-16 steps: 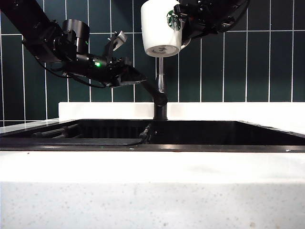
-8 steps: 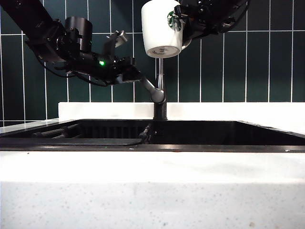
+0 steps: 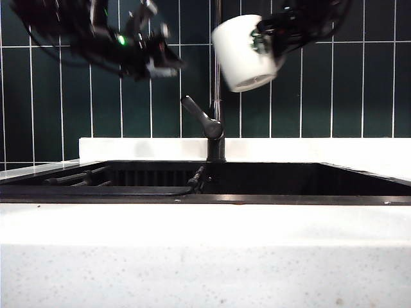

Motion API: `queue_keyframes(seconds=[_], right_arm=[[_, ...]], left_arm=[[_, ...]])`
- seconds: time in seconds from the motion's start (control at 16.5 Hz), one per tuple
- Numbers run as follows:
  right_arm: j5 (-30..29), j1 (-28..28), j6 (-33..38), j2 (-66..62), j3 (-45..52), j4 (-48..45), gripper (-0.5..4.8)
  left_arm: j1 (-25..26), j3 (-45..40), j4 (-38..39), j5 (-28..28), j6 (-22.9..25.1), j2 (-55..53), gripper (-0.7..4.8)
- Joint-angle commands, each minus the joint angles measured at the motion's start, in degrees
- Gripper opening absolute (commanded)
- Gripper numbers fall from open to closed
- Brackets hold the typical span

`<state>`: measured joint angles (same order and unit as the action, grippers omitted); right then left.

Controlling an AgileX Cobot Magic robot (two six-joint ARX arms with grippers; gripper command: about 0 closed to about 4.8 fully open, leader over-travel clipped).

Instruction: Pick up the mug next to the sink, go to the faucet to get some water, pour the water into the sink, and finally put the mug back to its place.

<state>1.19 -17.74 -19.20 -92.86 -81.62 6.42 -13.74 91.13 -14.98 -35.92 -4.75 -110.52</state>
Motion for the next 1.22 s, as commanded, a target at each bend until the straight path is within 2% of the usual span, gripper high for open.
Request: queue_keyframes(seconds=[0.06, 0.24, 0.49, 0.79, 0.97, 1.15, 1.22], right_arm=[[2.2, -0.3, -0.8, 2.7, -0.7, 0.0, -0.01], [6.0, -0.3, -4.1, 3.3, -0.7, 2.8, -0.01], [8.4, -0.3, -5.8, 3.2, -0.6, 6.5, -0.01], [9.7, -0.8, -15.1, 3.1, -0.6, 13.8, -0.01], [10.6, -0.8, -16.9, 3.1, -0.6, 20.1, -0.01], [10.7, -1.1, -16.9, 3.1, -0.6, 24.4, -0.01], [12.9, -2.3, -16.9, 3.1, -0.6, 24.7, -0.01]], left_arm=[[1.0, 0.0, 5.0, 0.3, -0.2, 6.6, 1.77], [2.6, -1.7, 13.3, 2.9, 1.6, 15.6, 1.48], [5.4, -12.5, 12.8, 4.0, 1.7, 25.6, 1.45], [6.0, -33.3, 12.3, 4.2, 1.7, 40.9, 1.42], [6.0, -45.7, 12.2, 5.8, 1.3, 51.7, 1.16], [6.0, -52.1, 12.3, 6.8, 1.3, 59.2, 1.16], [6.0, -53.5, 12.3, 6.8, 1.3, 61.0, 1.16]])
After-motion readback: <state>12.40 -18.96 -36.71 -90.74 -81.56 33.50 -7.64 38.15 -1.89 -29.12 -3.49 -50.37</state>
